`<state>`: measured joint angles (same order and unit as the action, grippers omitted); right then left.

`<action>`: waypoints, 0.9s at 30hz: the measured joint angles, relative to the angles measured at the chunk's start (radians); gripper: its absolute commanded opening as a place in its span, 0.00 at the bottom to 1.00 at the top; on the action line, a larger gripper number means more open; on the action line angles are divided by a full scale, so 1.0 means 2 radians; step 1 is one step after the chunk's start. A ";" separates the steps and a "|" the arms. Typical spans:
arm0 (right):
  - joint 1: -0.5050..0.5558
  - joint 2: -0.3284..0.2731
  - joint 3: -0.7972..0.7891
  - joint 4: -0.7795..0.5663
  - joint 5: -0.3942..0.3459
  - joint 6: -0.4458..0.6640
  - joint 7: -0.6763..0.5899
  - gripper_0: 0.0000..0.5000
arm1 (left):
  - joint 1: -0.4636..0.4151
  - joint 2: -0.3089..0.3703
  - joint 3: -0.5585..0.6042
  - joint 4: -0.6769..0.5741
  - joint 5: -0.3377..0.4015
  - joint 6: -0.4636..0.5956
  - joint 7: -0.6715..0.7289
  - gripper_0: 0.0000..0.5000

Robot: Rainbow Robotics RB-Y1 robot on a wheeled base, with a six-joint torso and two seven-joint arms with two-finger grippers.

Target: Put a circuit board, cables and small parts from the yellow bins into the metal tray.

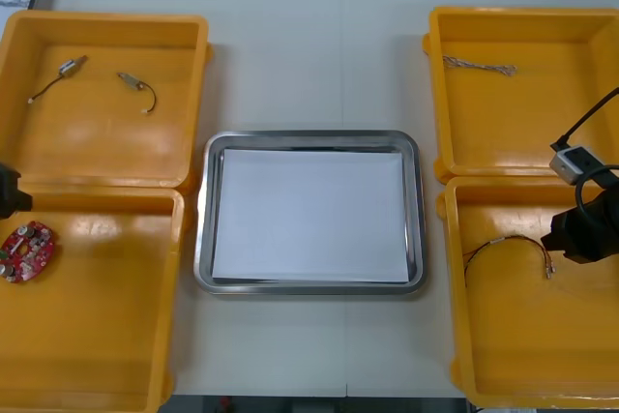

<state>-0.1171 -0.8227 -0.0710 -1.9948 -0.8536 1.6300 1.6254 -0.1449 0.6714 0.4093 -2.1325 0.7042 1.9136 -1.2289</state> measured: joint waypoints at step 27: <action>0.064 0.000 0.024 0.019 0.028 -0.104 0.098 1.00 | 0.124 -0.053 0.033 -0.076 -0.105 -0.067 0.288 1.00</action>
<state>0.0105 -0.8227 -0.0223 -1.9565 -0.7971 1.4219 1.8212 0.1031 0.5657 0.4750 -2.2846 0.4937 1.7794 -0.6533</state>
